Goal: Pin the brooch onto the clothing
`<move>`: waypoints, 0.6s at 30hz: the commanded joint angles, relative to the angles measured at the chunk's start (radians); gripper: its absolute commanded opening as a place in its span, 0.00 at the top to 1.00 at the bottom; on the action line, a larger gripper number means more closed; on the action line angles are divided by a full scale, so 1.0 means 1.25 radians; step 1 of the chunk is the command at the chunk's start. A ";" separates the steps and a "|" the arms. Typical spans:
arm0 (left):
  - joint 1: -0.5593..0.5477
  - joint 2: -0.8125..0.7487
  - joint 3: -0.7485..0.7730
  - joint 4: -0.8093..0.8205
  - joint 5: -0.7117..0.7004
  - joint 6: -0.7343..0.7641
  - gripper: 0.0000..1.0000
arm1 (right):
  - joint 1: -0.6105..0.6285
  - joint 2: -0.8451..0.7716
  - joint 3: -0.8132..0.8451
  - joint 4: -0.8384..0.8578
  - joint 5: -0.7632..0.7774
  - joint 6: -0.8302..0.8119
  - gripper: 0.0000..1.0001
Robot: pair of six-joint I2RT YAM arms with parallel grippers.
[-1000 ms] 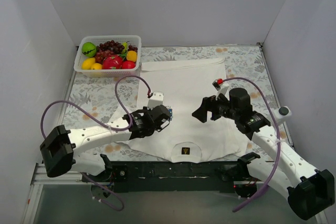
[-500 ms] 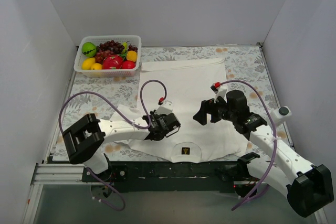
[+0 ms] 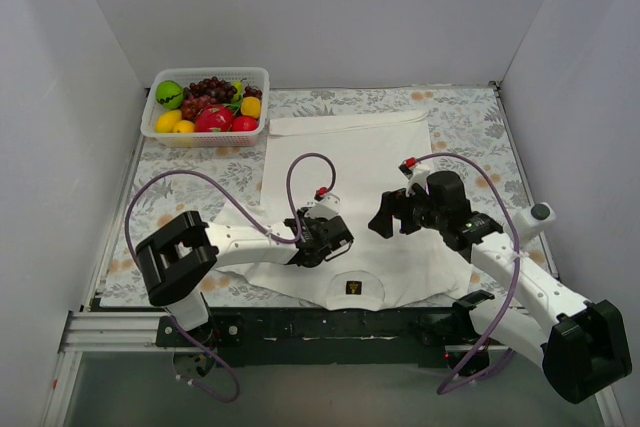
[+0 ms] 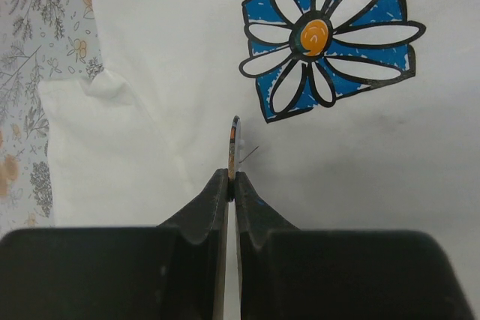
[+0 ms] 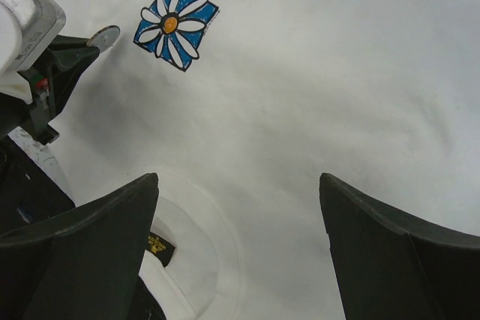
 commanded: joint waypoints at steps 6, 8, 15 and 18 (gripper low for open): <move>-0.008 0.016 0.034 0.006 -0.067 0.090 1.00 | -0.081 0.028 -0.035 0.046 -0.090 -0.006 0.05; -0.010 0.047 0.049 -0.005 -0.072 0.077 1.00 | -0.093 0.032 -0.036 0.046 -0.100 -0.003 0.05; -0.023 0.158 0.117 -0.113 -0.118 -0.012 1.00 | -0.174 0.029 -0.054 0.045 -0.132 0.000 0.05; -0.024 0.193 0.136 -0.175 -0.139 -0.077 1.00 | -0.197 0.029 -0.059 0.041 -0.151 0.002 0.05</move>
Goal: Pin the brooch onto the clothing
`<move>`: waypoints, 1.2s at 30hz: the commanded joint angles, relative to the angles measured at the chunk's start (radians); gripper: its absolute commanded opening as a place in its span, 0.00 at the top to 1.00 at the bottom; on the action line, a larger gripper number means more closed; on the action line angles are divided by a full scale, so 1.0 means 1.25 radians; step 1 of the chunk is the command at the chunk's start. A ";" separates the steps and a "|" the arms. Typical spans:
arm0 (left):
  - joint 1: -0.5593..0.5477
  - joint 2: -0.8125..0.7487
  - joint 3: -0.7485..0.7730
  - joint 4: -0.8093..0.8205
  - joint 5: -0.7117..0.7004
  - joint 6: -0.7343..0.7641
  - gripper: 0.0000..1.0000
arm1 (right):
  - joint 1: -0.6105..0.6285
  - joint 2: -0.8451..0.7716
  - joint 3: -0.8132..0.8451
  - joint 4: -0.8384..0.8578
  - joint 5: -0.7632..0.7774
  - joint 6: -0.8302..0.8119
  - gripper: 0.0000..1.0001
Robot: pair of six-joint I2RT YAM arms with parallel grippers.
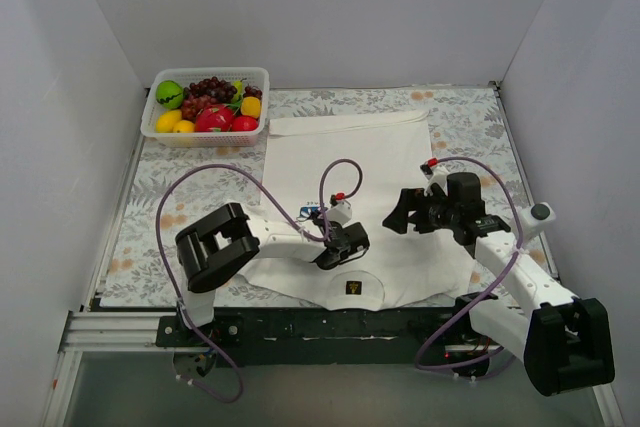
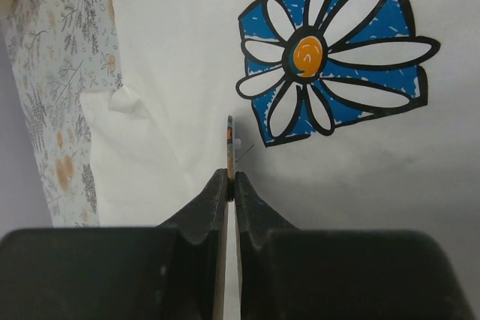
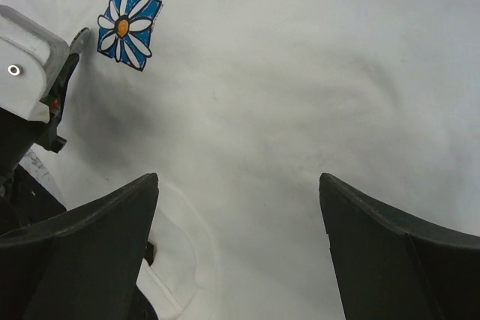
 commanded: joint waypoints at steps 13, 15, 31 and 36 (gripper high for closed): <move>-0.075 0.132 0.124 -0.206 -0.036 -0.220 1.00 | -0.061 -0.013 -0.024 0.023 -0.067 0.000 0.05; -0.085 0.186 0.150 -0.253 -0.050 -0.263 1.00 | -0.063 -0.014 -0.024 0.019 -0.066 -0.002 0.05; -0.120 -0.016 0.118 0.058 0.099 -0.154 1.00 | -0.070 -0.007 -0.031 0.022 -0.085 -0.010 0.06; -0.117 -0.100 0.077 0.136 0.107 -0.138 1.00 | -0.070 0.003 -0.032 0.026 -0.100 -0.014 0.07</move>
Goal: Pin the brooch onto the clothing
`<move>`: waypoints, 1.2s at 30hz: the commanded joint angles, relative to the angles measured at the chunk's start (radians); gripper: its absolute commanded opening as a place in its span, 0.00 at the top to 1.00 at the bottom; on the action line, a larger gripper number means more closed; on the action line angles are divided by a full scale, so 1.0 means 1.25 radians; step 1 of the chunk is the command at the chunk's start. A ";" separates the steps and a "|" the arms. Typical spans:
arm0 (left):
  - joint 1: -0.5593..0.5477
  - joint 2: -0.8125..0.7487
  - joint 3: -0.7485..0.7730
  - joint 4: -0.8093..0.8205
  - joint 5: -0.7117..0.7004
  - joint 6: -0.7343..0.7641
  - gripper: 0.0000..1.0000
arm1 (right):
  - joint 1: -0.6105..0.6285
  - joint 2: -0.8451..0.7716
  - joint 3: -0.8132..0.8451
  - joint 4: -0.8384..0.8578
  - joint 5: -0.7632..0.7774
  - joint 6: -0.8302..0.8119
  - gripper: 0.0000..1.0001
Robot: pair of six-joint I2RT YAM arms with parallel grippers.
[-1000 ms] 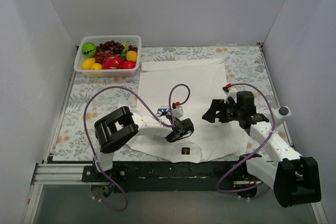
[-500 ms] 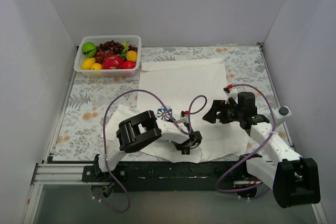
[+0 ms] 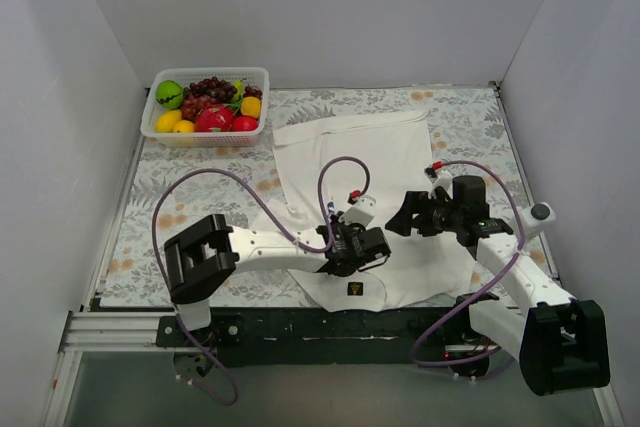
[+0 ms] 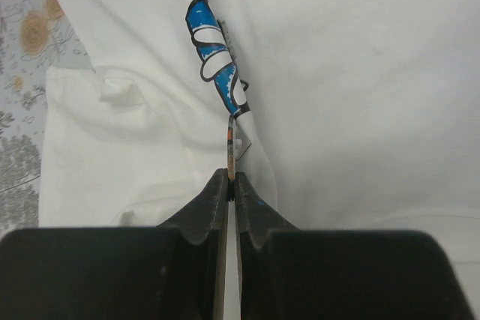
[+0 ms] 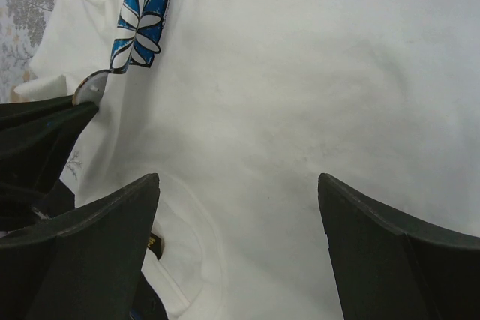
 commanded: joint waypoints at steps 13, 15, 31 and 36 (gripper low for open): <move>0.037 -0.348 -0.269 0.444 0.184 0.051 1.00 | 0.006 -0.007 -0.020 0.079 -0.128 -0.025 0.11; 0.052 -0.388 -0.306 0.488 0.206 0.059 1.00 | 0.018 -0.012 -0.021 0.091 -0.143 -0.021 0.11; 0.170 -0.539 -0.438 0.637 0.385 0.049 1.00 | 0.208 0.000 0.025 0.234 -0.138 0.026 0.18; 0.187 -0.540 -0.443 0.638 0.400 0.049 1.00 | 0.271 0.046 0.058 0.276 -0.111 0.050 0.20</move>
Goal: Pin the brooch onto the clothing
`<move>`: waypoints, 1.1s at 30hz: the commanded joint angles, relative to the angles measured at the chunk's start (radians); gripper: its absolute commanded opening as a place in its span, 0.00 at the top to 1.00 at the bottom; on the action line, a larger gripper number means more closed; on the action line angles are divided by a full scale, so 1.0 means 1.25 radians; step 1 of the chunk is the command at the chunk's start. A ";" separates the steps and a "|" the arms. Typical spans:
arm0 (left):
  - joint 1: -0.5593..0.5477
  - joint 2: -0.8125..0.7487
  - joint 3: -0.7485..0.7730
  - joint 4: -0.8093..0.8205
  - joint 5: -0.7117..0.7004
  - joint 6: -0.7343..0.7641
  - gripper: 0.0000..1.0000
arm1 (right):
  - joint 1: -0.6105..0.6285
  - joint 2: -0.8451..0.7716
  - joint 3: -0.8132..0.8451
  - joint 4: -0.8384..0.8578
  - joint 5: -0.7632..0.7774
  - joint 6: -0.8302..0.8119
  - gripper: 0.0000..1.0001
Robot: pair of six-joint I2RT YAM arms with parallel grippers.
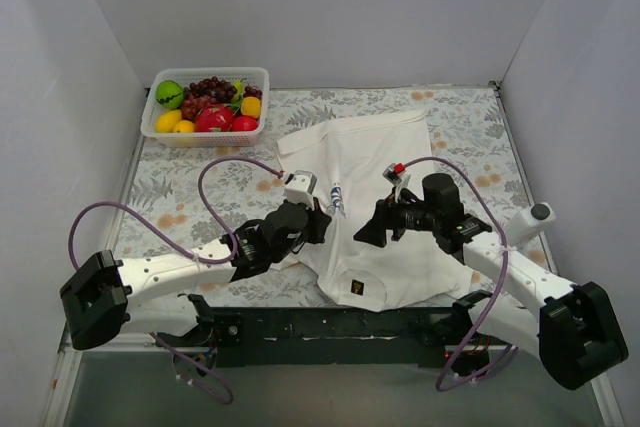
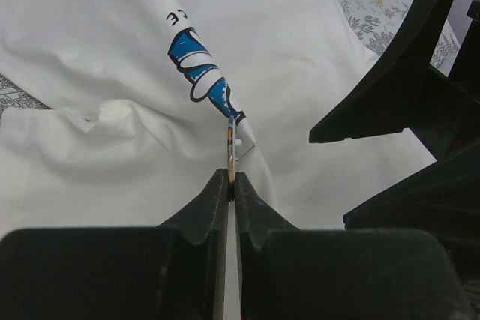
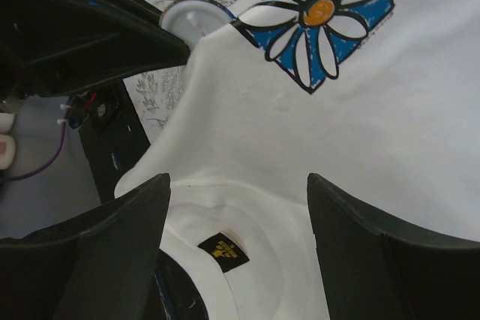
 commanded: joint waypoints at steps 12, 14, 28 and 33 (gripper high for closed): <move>0.039 -0.041 -0.014 0.058 0.087 0.009 1.00 | 0.102 0.132 0.105 0.170 0.038 0.056 0.39; 0.040 -0.034 -0.011 0.060 0.095 0.013 1.00 | 0.106 0.146 0.120 0.165 0.045 0.050 0.47; 0.045 -0.027 0.000 0.076 0.127 0.012 1.00 | 0.120 0.182 0.137 0.181 0.036 0.041 0.78; 0.046 -0.040 -0.001 0.084 0.134 0.011 1.00 | 0.124 0.192 0.138 0.180 0.033 0.036 0.94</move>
